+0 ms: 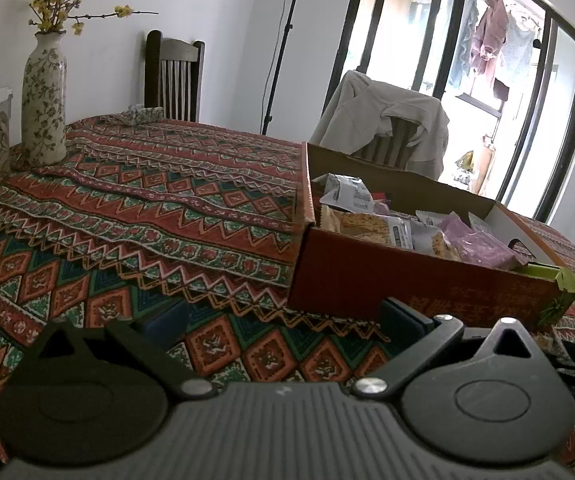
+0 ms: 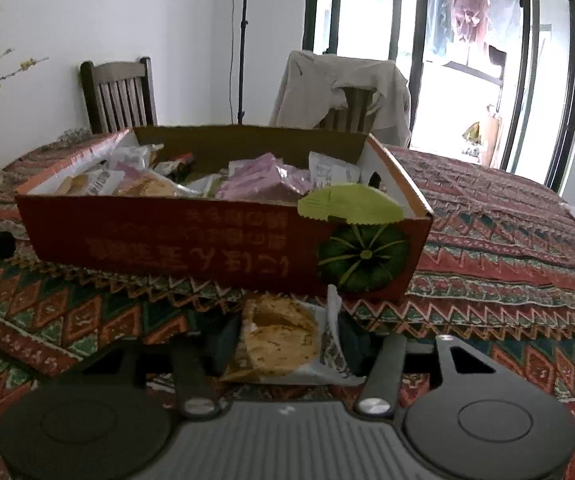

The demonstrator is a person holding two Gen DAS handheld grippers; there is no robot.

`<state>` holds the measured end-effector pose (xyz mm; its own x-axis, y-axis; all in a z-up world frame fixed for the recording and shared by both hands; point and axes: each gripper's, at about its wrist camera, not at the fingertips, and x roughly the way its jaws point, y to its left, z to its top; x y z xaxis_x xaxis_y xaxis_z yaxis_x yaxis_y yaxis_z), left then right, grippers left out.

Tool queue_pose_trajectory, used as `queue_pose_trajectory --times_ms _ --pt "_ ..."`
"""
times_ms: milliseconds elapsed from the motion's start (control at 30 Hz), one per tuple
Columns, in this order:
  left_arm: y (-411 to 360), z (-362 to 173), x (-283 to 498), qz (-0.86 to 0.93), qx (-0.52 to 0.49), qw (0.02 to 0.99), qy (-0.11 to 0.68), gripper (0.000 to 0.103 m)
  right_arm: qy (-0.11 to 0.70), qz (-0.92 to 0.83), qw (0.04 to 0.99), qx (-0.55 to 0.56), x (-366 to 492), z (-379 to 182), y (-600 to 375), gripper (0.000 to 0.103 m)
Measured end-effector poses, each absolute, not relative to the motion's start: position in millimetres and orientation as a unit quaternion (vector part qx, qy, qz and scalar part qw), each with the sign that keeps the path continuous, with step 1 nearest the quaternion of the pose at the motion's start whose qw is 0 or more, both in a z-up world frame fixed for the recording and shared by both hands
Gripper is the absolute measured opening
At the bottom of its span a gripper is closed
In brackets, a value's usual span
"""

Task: Organize snacks
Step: 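Grasp the last clear cracker packet with the right tool and lift it, then carry the cracker packet over the box and open the right tool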

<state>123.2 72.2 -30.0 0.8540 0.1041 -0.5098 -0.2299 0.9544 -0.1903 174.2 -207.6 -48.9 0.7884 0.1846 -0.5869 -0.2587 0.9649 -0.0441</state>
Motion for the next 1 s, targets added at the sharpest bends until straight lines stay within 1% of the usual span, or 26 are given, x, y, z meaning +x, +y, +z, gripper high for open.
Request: queue_pose_trajectory --times_ms 367,567,1000 --pt "75 -26 119 0.086 -0.131 0.957 0.246 0.103 0.247 0.125 0.959 -0.059 148 -22 -214 0.052" --pt "70 -13 116 0.087 -0.126 0.961 0.232 0.103 0.216 0.135 0.965 -0.059 141 -6 -216 0.052" --pt "47 27 132 0.081 -0.101 0.973 0.191 0.103 0.174 0.14 0.973 -0.048 169 20 -211 0.053"
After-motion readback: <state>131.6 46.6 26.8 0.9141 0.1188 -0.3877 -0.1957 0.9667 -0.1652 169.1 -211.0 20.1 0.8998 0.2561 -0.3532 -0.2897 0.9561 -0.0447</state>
